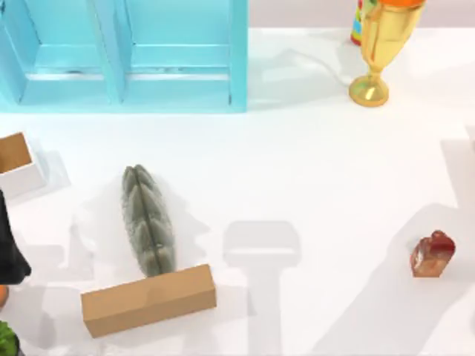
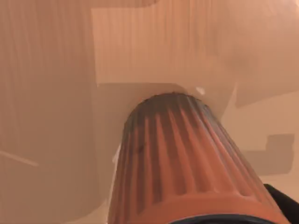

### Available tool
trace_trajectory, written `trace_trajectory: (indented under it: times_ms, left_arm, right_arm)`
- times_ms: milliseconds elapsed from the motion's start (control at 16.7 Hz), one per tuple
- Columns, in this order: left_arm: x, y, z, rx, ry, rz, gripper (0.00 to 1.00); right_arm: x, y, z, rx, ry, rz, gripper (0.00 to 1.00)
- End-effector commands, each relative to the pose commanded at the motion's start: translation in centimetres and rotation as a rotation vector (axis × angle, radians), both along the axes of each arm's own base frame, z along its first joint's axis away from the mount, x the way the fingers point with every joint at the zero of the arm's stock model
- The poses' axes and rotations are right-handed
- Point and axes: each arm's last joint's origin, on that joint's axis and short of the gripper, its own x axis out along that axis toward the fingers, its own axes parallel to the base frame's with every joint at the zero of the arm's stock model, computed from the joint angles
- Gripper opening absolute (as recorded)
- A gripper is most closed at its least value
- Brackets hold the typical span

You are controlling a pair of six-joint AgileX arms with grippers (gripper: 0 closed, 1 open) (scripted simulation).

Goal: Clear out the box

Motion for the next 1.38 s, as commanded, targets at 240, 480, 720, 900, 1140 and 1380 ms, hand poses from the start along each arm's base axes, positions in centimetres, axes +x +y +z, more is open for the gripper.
trace_trajectory:
  times_ms: [240,480,720,900,1140,1380]
  left_arm:
    - [0.0,0.0,0.0,0.000,0.000,0.000,1.00]
    - [0.0,0.0,0.0,0.000,0.000,0.000,1.00]
    - [0.0,0.0,0.0,0.000,0.000,0.000,1.00]
    - [0.0,0.0,0.0,0.000,0.000,0.000,1.00]
    - [0.0,0.0,0.0,0.000,0.000,0.000,1.00]
    - [0.0,0.0,0.0,0.000,0.000,0.000,1.00]
  right_arm:
    - [0.0,0.0,0.0,0.000,0.000,0.000,0.00]
    - [0.0,0.0,0.2,-0.001,-0.004,-0.001,0.00]
    - [0.7,-0.4,2.9,-0.001,0.001,-0.001,0.00]
    - [0.8,-0.5,7.0,0.006,0.010,-0.001,0.00]
    - [0.3,-0.1,12.1,0.002,0.002,-0.001,0.00]
    - [0.0,0.0,13.1,-0.001,-0.005,-0.001,0.00]
